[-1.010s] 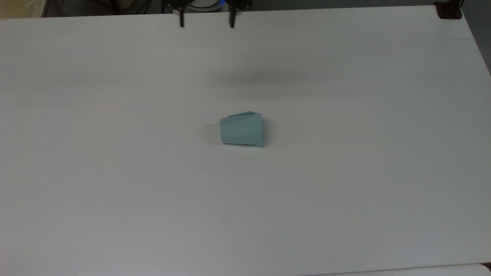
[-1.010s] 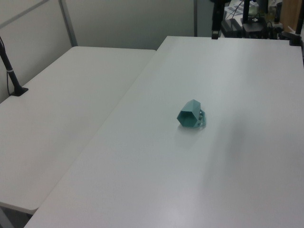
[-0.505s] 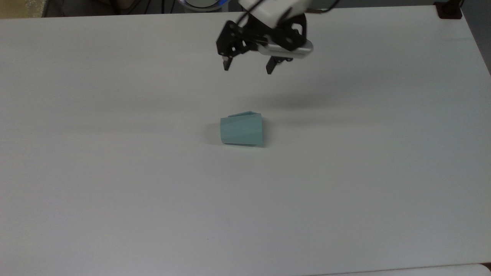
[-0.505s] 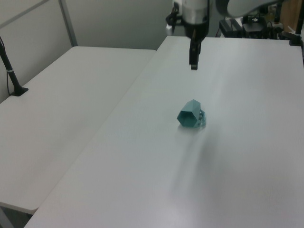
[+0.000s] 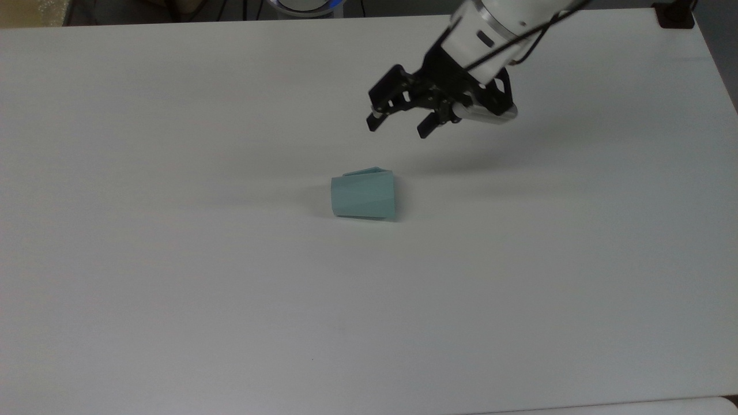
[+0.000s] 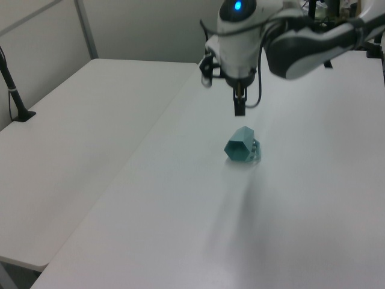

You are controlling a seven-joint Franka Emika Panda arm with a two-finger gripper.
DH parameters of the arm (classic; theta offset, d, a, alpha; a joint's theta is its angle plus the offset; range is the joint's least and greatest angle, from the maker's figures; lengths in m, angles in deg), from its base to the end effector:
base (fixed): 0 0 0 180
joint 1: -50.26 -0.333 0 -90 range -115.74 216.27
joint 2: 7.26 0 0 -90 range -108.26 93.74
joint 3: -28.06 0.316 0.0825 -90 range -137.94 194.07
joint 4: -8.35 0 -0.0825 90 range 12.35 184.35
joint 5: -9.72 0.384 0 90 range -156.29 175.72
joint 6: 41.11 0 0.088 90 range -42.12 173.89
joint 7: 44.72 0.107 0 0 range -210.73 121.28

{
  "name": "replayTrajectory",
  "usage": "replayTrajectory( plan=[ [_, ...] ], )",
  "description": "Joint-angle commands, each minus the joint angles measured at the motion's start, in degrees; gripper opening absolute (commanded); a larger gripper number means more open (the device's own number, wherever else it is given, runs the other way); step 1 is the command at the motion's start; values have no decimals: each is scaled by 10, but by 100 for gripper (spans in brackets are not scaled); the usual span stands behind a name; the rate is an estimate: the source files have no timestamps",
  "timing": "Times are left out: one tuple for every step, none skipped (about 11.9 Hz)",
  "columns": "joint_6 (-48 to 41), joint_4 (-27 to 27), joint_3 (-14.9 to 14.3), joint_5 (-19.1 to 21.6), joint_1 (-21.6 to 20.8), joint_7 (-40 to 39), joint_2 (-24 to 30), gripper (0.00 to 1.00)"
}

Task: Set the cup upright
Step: 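Move the gripper down toward the open rim of the teal cup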

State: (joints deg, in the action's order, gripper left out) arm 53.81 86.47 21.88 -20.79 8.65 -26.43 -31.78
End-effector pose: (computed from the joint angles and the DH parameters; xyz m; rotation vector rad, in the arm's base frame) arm 0.5714 0.3609 0.4818 2.5184 0.4963 0.1897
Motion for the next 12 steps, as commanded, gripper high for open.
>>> replayTrajectory(
  plan=[
    [-16, -23, -26, -31, -42, 24, -47, 100],
    [-16, -23, -28, -39, -45, 31, -61, 100],
    [-16, -21, -28, -60, -47, 32, -74, 100],
    [-17, -19, -28, -78, -51, 38, -86, 100],
    [-17, -17, -30, -133, -63, 90, -113, 100],
    [-17, -16, -29, -165, -67, 120, -125, 100],
    [-21, -15, -30, -172, -70, 136, -127, 100],
    [-23, -15, -30, -181, -77, 146, -127, 100],
    [-25, -16, -30, -190, -79, 161, -126, 100],
    [-26, -16, -30, -191, -80, 167, -127, 100],
    [-38, -16, -30, -195, -80, 168, -128, 100],
    [-50, -16, -29, -208, -85, 176, -137, 100]
  ],
)
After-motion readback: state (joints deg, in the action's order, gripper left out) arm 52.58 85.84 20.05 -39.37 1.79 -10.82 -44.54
